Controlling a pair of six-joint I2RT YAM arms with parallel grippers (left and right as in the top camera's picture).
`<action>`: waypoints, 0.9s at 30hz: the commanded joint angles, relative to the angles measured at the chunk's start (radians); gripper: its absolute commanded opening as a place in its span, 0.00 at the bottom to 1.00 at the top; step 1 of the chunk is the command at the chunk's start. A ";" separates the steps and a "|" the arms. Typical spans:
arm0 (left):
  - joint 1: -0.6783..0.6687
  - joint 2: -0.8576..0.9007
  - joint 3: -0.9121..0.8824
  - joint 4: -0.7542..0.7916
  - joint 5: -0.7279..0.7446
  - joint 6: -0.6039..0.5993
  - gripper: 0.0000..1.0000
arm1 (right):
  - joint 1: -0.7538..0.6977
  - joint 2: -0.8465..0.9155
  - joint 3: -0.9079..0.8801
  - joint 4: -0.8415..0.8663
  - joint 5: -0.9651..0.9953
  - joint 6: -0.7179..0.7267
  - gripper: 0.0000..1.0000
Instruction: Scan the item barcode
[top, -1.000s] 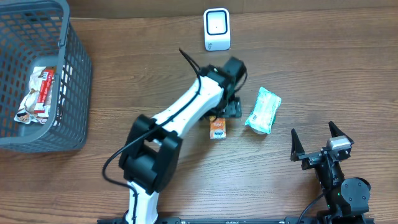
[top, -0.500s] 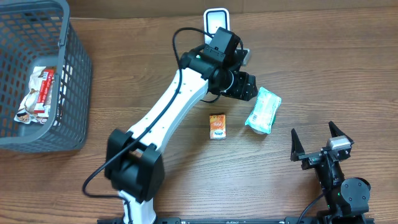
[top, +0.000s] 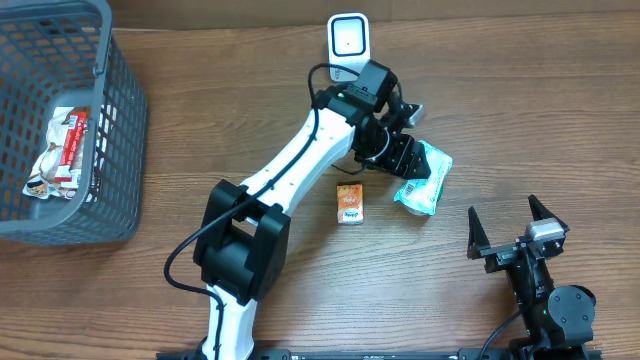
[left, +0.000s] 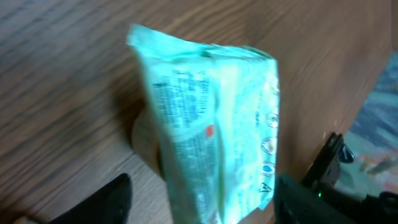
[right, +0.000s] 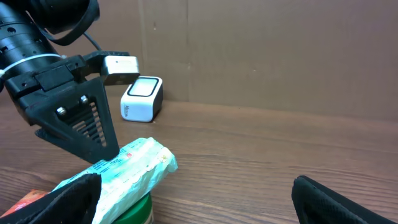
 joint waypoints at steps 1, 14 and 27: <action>-0.009 0.002 -0.001 0.000 0.034 0.032 0.57 | 0.000 -0.010 -0.011 0.003 0.006 -0.001 1.00; -0.039 0.015 -0.009 -0.006 -0.041 0.013 0.49 | 0.000 -0.010 -0.011 0.003 0.006 -0.001 1.00; -0.054 0.015 -0.018 -0.003 -0.119 -0.032 0.27 | 0.000 -0.010 -0.011 0.003 0.006 -0.001 1.00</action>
